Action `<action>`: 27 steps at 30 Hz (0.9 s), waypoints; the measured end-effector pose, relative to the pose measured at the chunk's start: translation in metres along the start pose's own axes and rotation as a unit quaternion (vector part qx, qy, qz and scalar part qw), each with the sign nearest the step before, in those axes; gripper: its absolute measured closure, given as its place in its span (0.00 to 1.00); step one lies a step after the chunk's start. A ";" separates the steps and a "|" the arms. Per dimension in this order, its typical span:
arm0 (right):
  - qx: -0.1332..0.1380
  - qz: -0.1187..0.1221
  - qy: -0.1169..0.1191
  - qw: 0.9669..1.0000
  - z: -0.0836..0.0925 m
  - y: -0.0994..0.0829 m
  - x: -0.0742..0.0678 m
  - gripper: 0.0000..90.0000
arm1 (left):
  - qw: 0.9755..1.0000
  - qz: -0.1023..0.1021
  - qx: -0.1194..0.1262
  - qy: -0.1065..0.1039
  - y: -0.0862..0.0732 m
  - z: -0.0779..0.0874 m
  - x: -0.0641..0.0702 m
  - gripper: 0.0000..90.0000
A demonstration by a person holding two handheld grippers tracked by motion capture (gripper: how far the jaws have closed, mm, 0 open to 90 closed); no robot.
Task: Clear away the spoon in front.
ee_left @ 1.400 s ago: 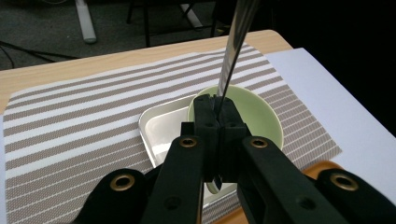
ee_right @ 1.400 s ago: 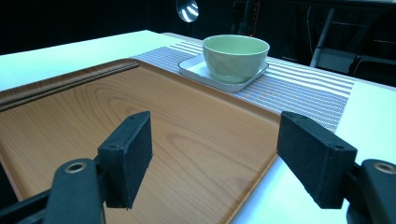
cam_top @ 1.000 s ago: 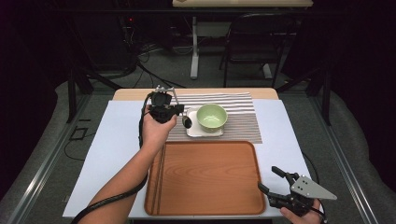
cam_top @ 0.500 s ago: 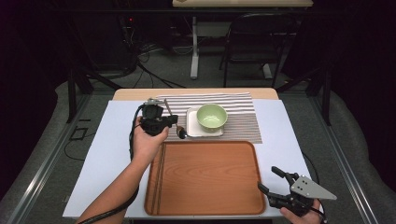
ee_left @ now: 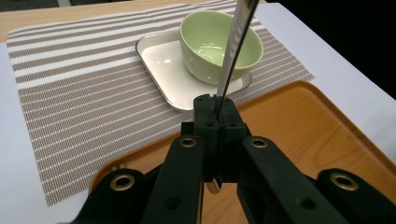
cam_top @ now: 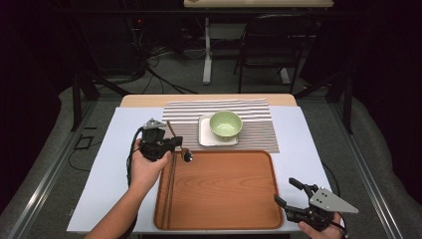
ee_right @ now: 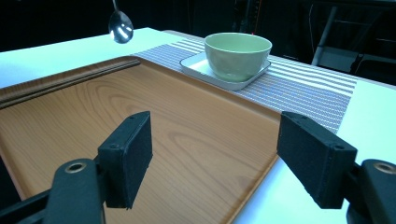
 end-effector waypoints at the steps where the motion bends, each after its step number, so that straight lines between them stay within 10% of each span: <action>1: 0.000 0.000 0.000 1.000 0.000 0.000 0.000 0.29 | 1.000 0.001 0.000 0.001 -0.002 0.000 0.000 0.99; 27: -0.003 -0.001 -0.002 1.000 -0.001 -0.001 0.000 0.29 | 0.999 -0.013 -0.025 -0.018 -0.054 0.018 0.007 0.99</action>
Point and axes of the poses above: each handheld gripper's, and its own axes: z roughly backward along the jaws, y roughly out of its top, x roughly to its right, the point moved 8 cm from there along -z, roughly forward along the jaws, and after that the axes turned 9 degrees about -z, right-handed, at the moved point
